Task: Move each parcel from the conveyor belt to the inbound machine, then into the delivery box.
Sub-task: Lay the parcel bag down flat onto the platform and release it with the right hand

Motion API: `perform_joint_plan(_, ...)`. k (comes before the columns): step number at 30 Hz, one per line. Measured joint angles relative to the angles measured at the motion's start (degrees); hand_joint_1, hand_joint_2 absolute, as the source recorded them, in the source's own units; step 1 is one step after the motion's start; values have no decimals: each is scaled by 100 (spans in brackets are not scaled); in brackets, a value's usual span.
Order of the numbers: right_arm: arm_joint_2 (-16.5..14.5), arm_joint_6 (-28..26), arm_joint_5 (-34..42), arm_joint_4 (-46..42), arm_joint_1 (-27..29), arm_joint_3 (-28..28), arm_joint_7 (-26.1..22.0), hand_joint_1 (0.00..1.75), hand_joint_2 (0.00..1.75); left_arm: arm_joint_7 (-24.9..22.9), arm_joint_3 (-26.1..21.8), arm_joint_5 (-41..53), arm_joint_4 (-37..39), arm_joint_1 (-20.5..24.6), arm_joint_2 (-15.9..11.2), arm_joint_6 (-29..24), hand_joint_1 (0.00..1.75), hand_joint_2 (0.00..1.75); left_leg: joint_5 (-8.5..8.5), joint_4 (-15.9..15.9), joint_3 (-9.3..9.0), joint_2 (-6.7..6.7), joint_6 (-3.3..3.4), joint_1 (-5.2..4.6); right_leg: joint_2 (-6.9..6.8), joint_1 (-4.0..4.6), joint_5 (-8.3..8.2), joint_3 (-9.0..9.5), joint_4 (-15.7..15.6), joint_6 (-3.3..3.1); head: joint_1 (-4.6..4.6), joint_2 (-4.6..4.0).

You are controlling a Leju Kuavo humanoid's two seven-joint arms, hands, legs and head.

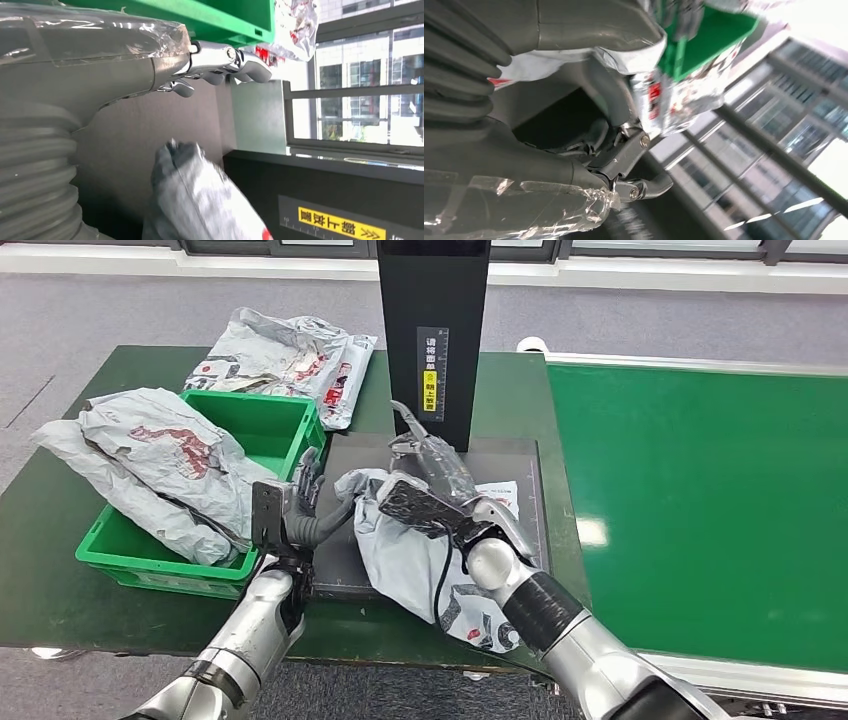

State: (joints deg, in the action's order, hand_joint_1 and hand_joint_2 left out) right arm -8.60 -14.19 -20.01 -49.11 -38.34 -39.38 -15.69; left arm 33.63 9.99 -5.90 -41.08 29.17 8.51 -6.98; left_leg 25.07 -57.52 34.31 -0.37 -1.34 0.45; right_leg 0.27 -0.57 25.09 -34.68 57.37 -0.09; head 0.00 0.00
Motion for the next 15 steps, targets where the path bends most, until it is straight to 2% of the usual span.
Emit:
perform_joint_plan(6, 252, -93, 462, -34, 359, 273, -129, 0, 0, -8, 0, -7, -148, -107, -53, 131, 0, 175, 1, 0, 0, -1, 1, 0, -1, 1, 0, 0, -2, 0, 0, 0)
perform_joint_plan(10, 412, 114, 1087, -184, 709, 656, -443, 0, 0, -5, 16, 161, -154, -178, -128, 490, 0, 175, 1, 0, 1, -2, 1, 0, -3, 1, 0, 0, -2, 0, 0, 0)
perform_joint_plan(15, 534, 239, 1327, -340, 993, 903, -555, 0, 0, 34, 40, 269, -138, -216, -181, 644, 0, 175, 1, 0, 0, 2, 1, 0, 0, 0, 0, -1, -2, 1, 0, 0)
